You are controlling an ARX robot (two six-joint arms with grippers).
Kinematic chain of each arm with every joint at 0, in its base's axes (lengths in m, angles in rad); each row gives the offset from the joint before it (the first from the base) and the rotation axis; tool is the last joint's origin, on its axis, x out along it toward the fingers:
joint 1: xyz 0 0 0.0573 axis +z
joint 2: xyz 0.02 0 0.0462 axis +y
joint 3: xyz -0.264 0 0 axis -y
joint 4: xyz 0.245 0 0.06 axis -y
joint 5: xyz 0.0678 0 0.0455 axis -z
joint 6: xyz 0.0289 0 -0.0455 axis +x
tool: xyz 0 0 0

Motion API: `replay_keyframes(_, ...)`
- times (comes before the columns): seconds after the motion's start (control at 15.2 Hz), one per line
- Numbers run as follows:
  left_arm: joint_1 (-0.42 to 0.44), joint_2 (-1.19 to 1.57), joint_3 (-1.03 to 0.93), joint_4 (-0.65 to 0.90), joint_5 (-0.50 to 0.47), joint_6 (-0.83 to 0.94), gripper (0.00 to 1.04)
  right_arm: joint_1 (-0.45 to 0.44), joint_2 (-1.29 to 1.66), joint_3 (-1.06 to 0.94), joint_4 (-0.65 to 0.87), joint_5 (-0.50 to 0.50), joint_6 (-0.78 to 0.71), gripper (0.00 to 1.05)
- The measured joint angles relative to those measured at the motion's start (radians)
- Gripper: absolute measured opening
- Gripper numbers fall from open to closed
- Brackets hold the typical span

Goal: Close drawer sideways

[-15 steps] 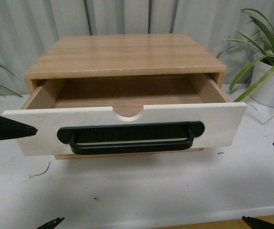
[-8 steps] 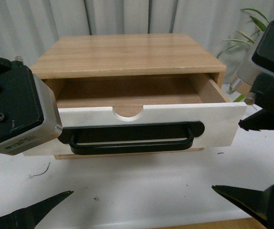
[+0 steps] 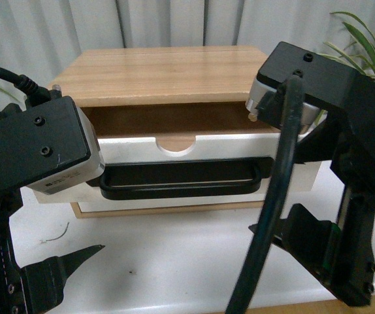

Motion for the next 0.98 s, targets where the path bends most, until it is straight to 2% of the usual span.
replay_keyframes(0.66, 0.008, 0.268, 0.24, 0.106, -0.097, -0.006, 0.98, -0.039, 0.262, 0.228, 0.112, 0.111, 0.024, 0.98)
replay_keyframes(0.98, -0.004, 0.291, 0.241, 0.135, -0.109, -0.024, 0.98, -0.036, 0.289, 0.23, 0.164, 0.145, 0.087, 0.98)
